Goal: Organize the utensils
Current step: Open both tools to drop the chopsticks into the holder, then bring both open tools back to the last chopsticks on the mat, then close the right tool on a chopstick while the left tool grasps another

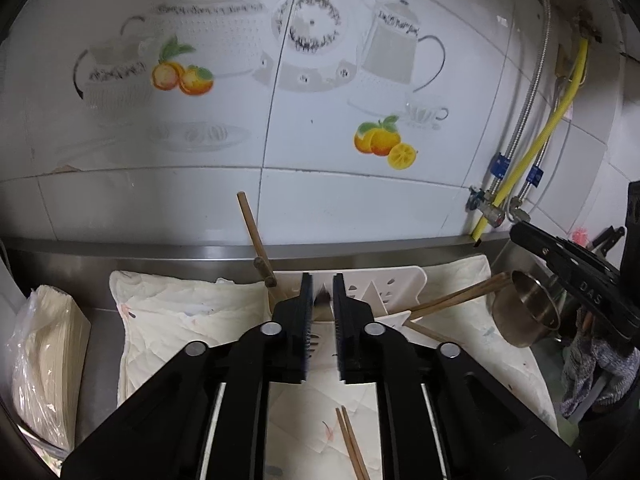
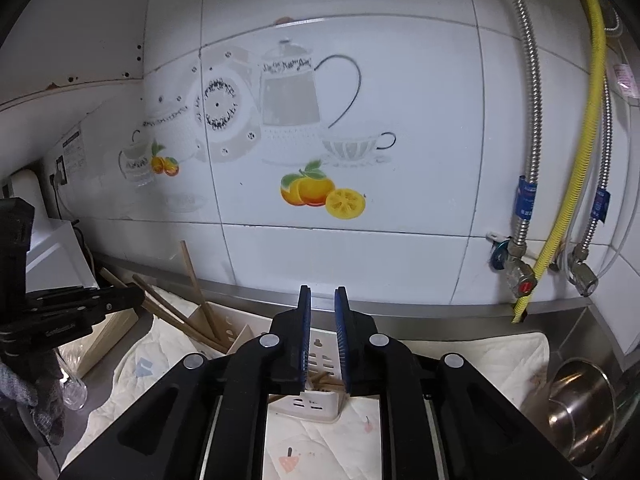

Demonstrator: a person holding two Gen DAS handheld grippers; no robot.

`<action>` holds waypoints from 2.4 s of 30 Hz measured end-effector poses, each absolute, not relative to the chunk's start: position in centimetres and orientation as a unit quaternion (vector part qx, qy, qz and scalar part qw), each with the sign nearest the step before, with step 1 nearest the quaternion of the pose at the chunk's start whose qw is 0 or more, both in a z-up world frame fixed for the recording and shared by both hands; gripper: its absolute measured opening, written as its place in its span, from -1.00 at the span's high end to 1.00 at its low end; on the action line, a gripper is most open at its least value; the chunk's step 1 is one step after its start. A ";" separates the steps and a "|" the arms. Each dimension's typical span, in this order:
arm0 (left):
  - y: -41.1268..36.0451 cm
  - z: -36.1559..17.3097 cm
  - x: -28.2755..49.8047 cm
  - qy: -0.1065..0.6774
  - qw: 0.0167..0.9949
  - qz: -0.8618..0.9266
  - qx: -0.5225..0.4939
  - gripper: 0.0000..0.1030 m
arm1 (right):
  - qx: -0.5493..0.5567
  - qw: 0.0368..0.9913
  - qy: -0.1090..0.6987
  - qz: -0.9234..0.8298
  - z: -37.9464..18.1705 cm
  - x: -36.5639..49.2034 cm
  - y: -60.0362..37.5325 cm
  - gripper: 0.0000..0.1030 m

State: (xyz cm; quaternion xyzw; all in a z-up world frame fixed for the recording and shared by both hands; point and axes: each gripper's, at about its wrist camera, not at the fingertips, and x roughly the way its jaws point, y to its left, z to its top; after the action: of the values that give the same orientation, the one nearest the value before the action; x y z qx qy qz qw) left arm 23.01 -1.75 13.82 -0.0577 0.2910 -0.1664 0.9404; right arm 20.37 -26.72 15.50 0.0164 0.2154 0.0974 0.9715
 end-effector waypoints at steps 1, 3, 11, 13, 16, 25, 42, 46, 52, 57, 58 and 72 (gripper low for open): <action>-1.6 14.1 22.5 0.287 0.942 -0.166 -0.059 0.64 | 0.017 0.972 0.213 0.099 15.6 19.9 -26.8 0.72; -1.2 14.5 21.4 0.278 0.944 -0.166 -0.062 0.61 | 0.018 0.972 0.211 0.102 15.8 18.6 -26.7 0.69; 0.7 14.4 16.0 0.262 0.951 -0.153 -0.061 0.26 | 0.000 0.966 0.221 0.131 14.0 13.1 -24.7 0.66; 1.3 14.0 14.4 0.261 0.951 -0.153 -0.067 0.25 | -0.002 0.962 0.233 0.141 12.9 11.8 -24.0 0.66; 2.1 13.2 12.5 0.260 0.951 -0.151 -0.073 0.22 | -0.003 0.955 0.253 0.157 10.9 10.2 -22.8 0.66; 3.8 9.4 8.4 0.274 0.948 -0.133 -0.088 0.10 | -0.009 0.932 0.310 0.189 4.0 5.6 -19.3 0.66; 6.5 3.2 5.2 0.311 0.936 -0.096 -0.133 0.10 | 0.059 0.881 0.425 0.200 -6.6 4.5 -16.0 0.75; 6.9 2.6 5.1 0.315 0.934 -0.093 -0.138 0.10 | 0.078 0.875 0.437 0.195 -7.6 4.8 -15.9 0.81; 6.9 2.1 5.2 0.319 0.933 -0.092 -0.142 0.10 | 0.092 0.874 0.440 0.182 -7.5 4.8 -15.9 0.82; 7.1 1.8 5.1 0.322 0.931 -0.089 -0.145 0.10 | 0.109 0.871 0.447 0.173 -7.6 4.9 -16.5 0.83; 7.1 1.7 5.1 0.322 0.931 -0.088 -0.146 0.10 | 0.105 0.872 0.447 0.170 -7.5 4.9 -16.4 0.83; 6.1 0.9 4.7 0.333 0.927 -0.095 -0.141 0.10 | 0.056 0.889 0.432 0.142 -7.5 4.6 -15.5 0.84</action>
State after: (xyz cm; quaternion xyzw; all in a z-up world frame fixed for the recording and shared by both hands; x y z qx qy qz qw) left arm 4.74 6.11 0.90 -0.1415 0.3334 -0.0945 0.9273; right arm 4.58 -15.49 -7.46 0.0561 0.4316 0.1417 0.8891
